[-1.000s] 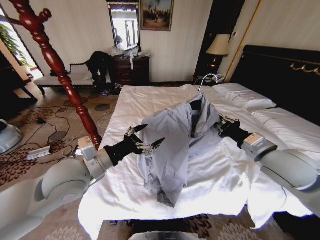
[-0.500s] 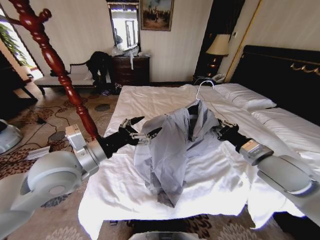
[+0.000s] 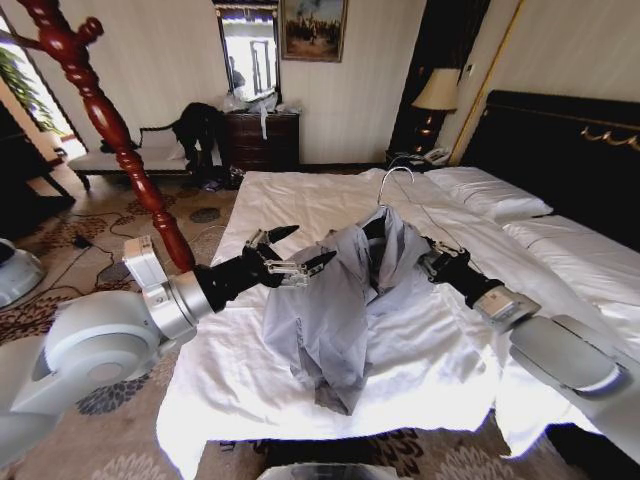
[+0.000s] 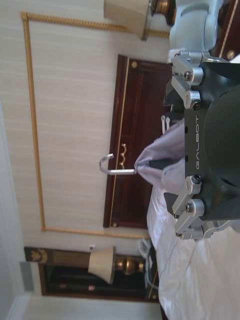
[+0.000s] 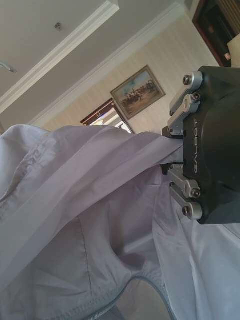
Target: Pick up the clothes from the bed and hang them on the clothes hanger.
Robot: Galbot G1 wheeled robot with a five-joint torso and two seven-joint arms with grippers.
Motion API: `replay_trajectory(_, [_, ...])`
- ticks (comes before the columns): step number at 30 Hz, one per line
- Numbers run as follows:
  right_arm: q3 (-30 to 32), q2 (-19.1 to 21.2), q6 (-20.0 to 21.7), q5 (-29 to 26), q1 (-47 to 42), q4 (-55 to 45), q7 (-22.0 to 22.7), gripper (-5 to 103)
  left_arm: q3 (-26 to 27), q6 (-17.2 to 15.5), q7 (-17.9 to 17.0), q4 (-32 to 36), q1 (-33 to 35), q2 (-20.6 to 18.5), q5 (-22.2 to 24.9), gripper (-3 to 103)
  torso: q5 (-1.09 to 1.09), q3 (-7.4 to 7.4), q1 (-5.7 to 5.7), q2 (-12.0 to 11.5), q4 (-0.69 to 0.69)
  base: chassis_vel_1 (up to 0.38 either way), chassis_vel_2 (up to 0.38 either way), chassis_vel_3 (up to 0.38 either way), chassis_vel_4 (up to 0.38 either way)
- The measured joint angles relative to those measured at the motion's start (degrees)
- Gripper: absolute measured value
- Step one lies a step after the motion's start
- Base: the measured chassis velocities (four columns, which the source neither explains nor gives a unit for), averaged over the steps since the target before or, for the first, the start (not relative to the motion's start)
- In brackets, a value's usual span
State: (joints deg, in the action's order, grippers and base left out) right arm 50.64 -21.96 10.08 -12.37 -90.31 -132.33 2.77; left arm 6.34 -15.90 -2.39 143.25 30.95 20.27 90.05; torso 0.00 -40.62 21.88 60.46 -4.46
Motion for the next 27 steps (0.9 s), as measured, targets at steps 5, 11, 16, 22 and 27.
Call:
replay_trajectory(5, [0.48, 0.53, -0.8, 0.33, 0.58, -0.47, -0.07, 19, -8.2, -1.12, 1.11, -1.77, -10.43, 1.95, 0.78, 99, 0.0, 0.0, 0.0, 0.0, 0.0, 0.0, 0.0, 0.0, 0.0])
replay_trajectory(11, [0.77, 0.26, -1.32, 1.08, 0.25, -0.45, -0.11, 19, -11.34, -1.99, 1.04, -4.91, -14.68, 3.9, -0.95, 99, 0.0, 0.0, 0.01, 0.0, -0.02, 0.0, 0.0, 0.0, 0.0])
replay_trajectory(16, [0.85, -0.6, -2.01, 2.27, -0.14, -0.42, -0.2, 19, -11.71, -2.7, 1.8, -7.18, -14.79, 3.18, -4.38, 97, 0.0, 0.0, 0.0, 0.0, 0.01, 0.0, 0.0, 0.0, 0.0])
replay_trajectory(22, [0.83, -0.24, -2.77, 3.34, 0.44, -0.39, -0.41, 19, -16.54, -3.13, 2.33, -8.74, -15.98, 4.46, -7.63, 96, -0.01, 0.0, 0.0, 0.0, 0.0, 0.0, 0.0, 0.0, 0.0])
replay_trajectory(27, [0.95, -0.3, -3.26, 3.75, 0.63, -0.59, -0.74, 19, -22.38, -3.94, 2.47, -9.22, -19.01, 6.0, -10.0, 96, 0.0, 0.0, 0.0, 0.0, 0.0, 0.0, 0.0, 0.0, 0.0])
